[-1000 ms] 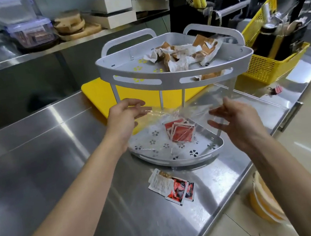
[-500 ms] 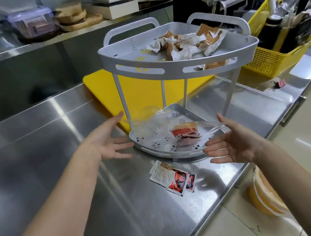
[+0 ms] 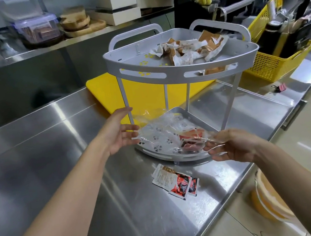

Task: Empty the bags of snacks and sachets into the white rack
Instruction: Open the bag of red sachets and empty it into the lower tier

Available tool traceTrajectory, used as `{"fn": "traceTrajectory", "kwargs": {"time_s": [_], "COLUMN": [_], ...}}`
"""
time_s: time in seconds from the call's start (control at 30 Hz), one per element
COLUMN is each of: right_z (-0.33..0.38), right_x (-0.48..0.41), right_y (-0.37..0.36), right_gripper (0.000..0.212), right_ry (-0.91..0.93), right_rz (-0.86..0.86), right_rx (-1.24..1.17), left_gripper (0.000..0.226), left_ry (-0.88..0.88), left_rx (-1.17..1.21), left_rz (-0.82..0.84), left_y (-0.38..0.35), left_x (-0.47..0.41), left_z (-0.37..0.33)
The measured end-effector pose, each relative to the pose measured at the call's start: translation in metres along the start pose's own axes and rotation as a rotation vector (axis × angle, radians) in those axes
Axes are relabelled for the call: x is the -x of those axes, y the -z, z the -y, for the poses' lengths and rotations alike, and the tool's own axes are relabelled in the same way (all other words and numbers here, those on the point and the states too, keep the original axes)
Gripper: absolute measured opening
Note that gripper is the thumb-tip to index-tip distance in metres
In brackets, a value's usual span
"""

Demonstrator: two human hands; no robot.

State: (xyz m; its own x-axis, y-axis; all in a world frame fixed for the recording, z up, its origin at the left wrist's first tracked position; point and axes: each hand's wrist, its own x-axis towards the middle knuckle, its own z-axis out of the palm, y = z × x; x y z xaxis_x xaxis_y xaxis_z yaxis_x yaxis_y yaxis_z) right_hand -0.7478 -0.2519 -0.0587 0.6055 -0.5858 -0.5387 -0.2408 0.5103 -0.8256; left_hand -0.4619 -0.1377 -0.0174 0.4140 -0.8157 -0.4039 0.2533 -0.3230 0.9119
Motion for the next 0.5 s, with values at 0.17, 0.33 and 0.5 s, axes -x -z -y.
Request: {"fn": "traceTrajectory", "kwargs": {"time_s": [0.17,0.33,0.5], "right_z": [0.0,-0.007,0.006], "right_x": [0.005,0.007,0.004], "right_y": [0.01,0.013,0.006], "right_gripper": [0.011,0.017,0.013], "right_ry": [0.003,-0.033,0.099], "right_rz": [0.107,0.101,-0.127], "right_rx": [0.166,0.148,-0.089], "left_gripper": [0.052,0.033,0.033], "left_ry": [0.336,0.414,0.293], "left_rx": [-0.087,-0.088,0.02], "left_rz": [0.101,0.073,0.098], "left_y": [0.008,-0.006,-0.024], "left_x": [-0.005,-0.01,-0.009], "left_z": [0.009,0.03,0.019]}}
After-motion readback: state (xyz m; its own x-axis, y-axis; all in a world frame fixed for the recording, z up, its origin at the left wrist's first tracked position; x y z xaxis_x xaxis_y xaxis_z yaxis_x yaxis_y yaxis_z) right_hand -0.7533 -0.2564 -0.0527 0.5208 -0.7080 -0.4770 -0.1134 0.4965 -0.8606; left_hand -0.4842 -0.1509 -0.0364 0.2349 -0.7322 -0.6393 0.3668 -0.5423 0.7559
